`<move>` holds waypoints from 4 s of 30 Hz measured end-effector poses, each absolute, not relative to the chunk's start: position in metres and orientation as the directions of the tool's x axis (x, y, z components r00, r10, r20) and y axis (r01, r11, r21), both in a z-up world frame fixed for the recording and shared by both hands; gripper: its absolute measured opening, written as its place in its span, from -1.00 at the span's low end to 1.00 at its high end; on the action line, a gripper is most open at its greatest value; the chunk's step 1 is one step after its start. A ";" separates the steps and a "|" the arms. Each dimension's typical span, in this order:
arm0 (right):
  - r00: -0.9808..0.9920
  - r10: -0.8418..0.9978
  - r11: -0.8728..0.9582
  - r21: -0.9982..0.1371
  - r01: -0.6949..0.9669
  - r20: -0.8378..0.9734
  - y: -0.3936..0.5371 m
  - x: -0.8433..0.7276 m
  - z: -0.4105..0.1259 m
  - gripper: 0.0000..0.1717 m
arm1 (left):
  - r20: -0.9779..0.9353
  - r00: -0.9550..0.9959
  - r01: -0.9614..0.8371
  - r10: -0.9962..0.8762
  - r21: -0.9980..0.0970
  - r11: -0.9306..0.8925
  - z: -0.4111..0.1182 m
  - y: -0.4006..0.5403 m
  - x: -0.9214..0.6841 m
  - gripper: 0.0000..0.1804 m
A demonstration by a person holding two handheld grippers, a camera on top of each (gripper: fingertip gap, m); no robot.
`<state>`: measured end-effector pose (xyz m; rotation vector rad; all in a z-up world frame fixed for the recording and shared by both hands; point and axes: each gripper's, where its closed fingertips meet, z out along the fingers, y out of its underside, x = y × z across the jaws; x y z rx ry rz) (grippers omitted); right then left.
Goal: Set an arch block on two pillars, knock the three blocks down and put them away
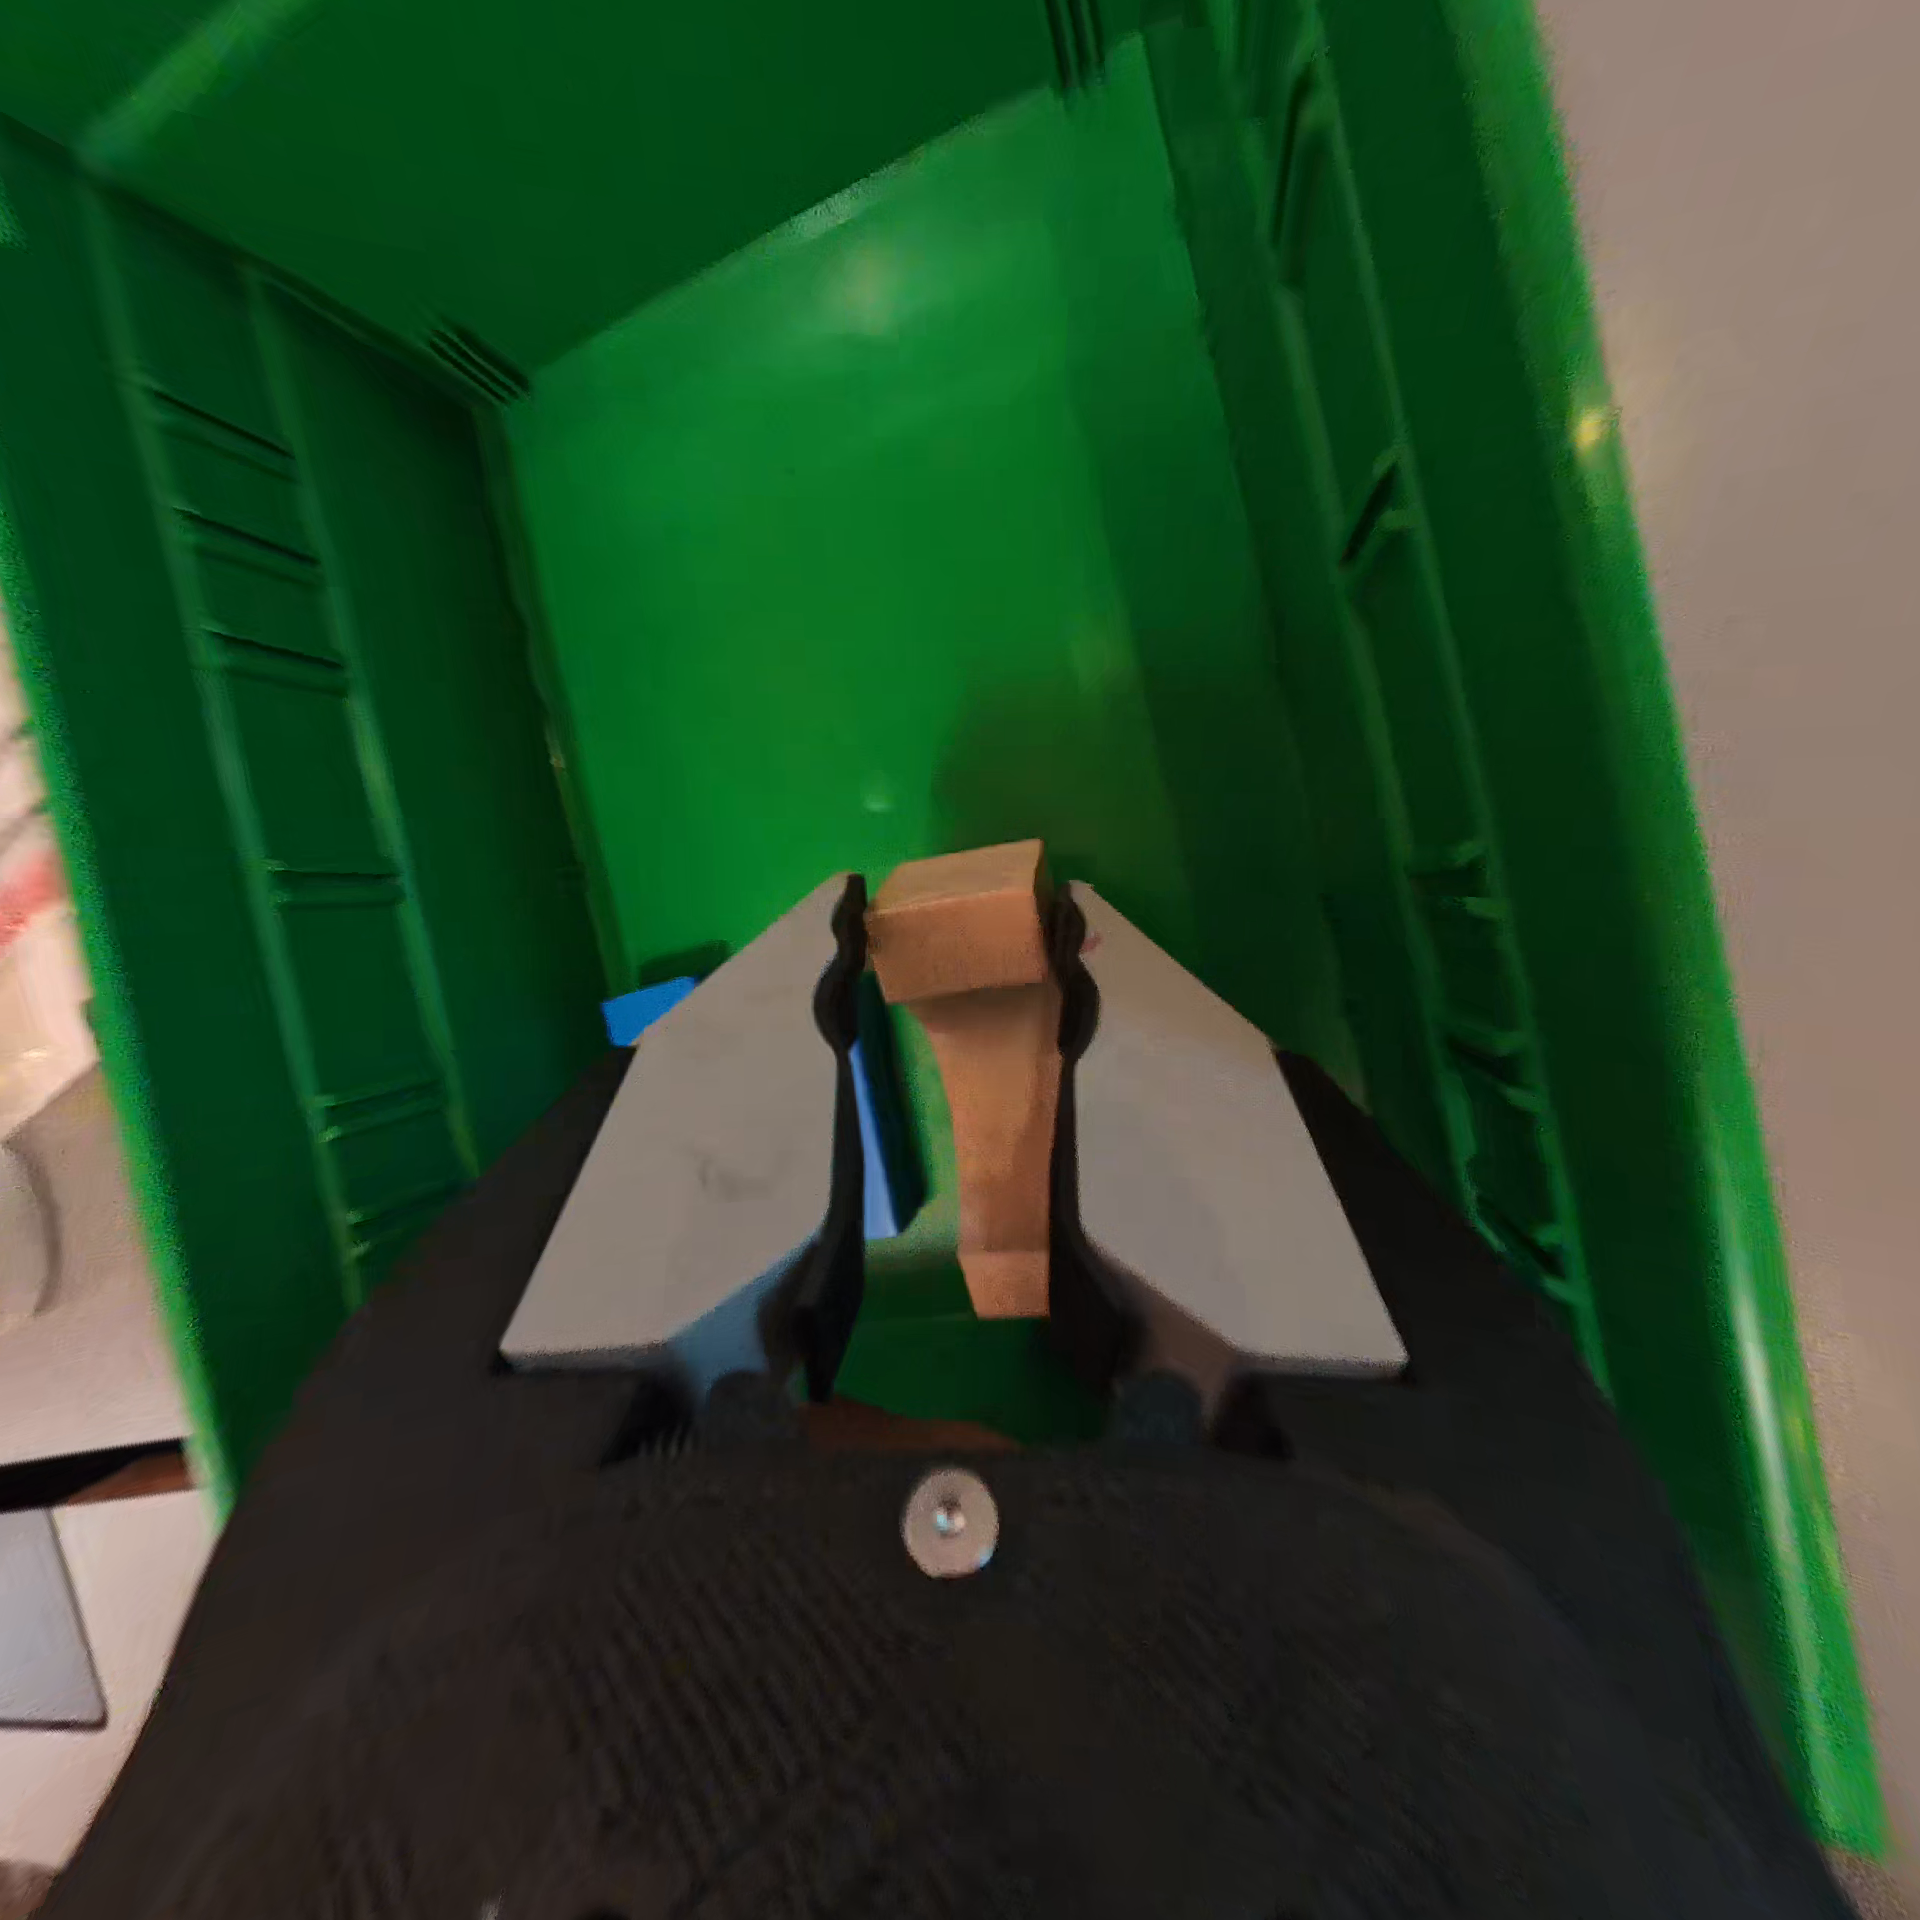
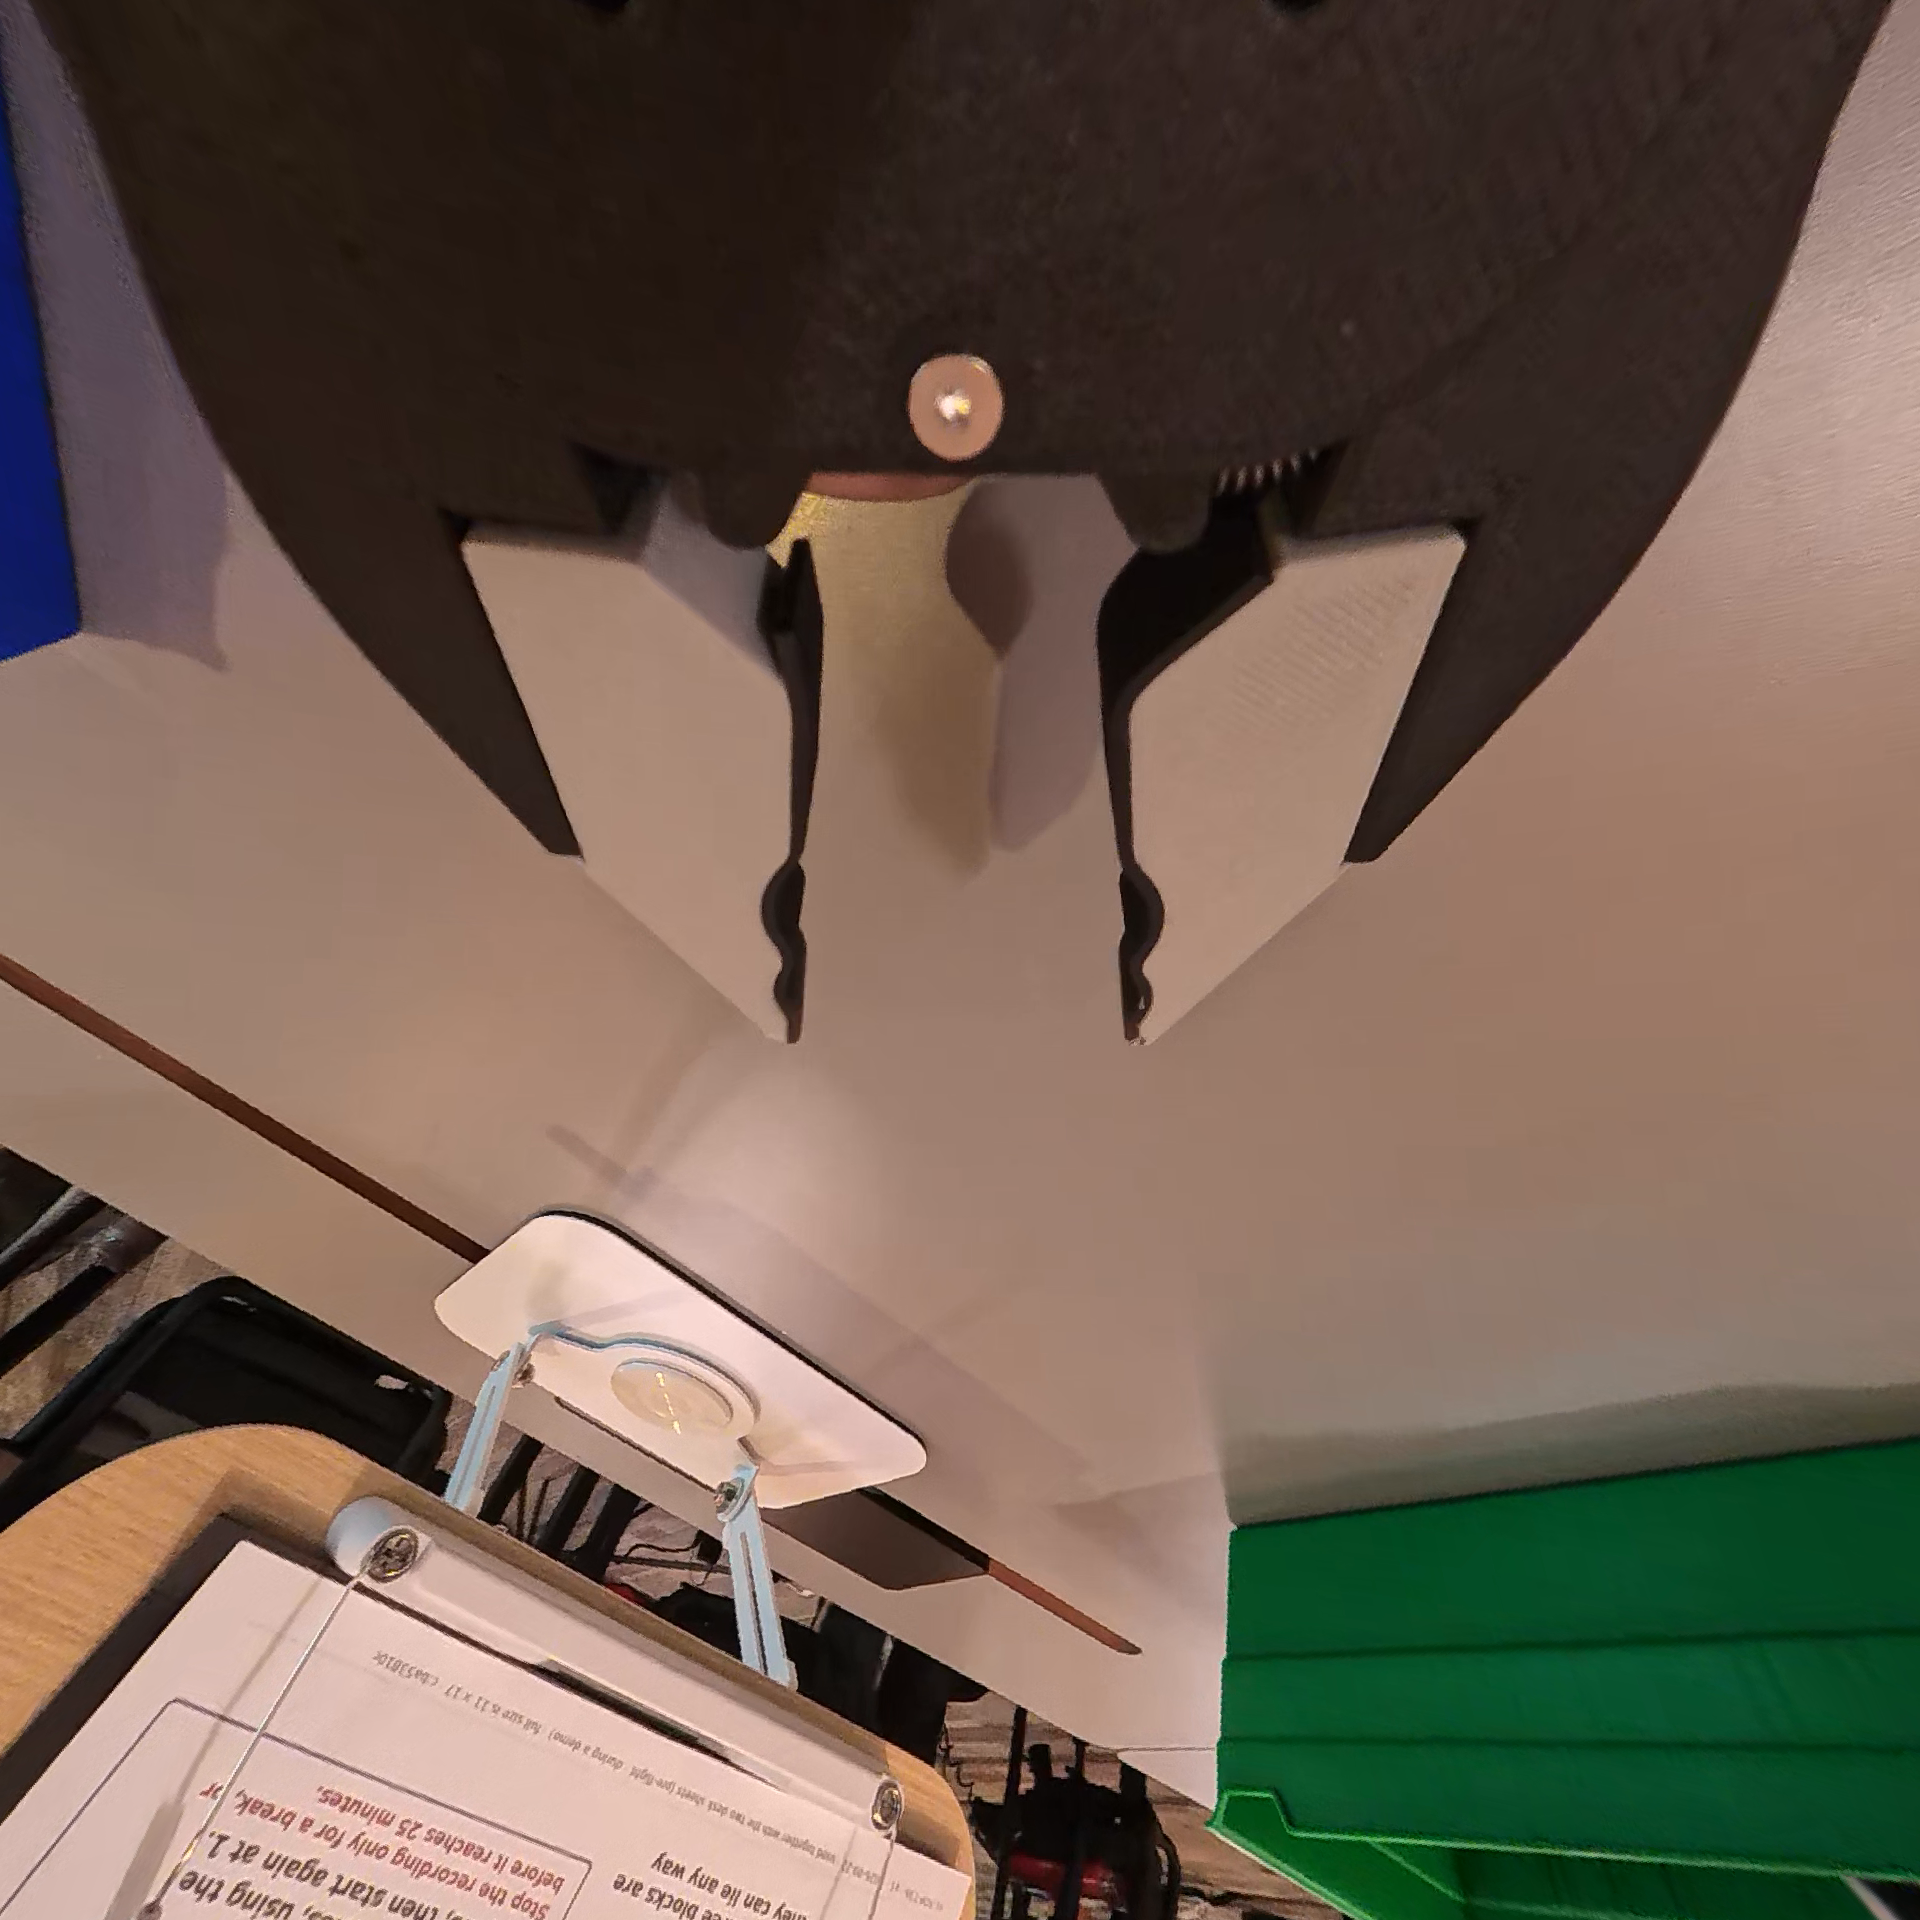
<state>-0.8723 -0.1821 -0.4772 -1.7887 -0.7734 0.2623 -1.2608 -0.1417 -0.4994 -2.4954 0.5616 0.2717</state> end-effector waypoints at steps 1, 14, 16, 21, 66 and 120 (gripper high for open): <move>0.756 0.629 -0.180 -0.912 0.369 0.182 -0.183 -0.874 -0.479 -0.32 | -0.320 0.893 -0.446 -0.317 -0.526 -0.724 -0.486 -0.139 -1.262 -0.63; 0.627 0.776 -0.197 -0.918 0.345 0.069 -0.206 -0.905 -0.485 -0.32 | -0.274 0.899 -0.409 -0.341 -0.805 -0.431 -0.382 -0.140 -1.210 -0.65; 0.631 0.772 -0.211 -0.908 0.362 0.073 -0.205 -0.905 -0.491 -0.32 | -0.320 0.889 -0.446 -0.327 -0.767 -0.461 -0.392 -0.137 -1.216 -0.65; 0.631 0.772 -0.212 -0.907 0.364 0.073 -0.205 -0.905 -0.491 -0.32 | -0.246 0.913 -0.386 -0.325 -0.780 -0.493 -0.405 -0.135 -1.223 -0.65; 0.659 0.751 -0.382 -0.845 0.375 -0.047 -0.171 -0.869 -0.509 -1.00 | 0.172 0.512 0.001 -0.841 -0.980 -0.200 -0.439 -0.216 -0.995 -0.32; 0.832 0.513 -0.227 -0.902 0.368 0.211 -0.157 -0.833 -0.473 -0.52 | -0.054 0.951 -0.308 -0.303 -0.213 -0.927 -0.538 -0.177 -1.308 -0.56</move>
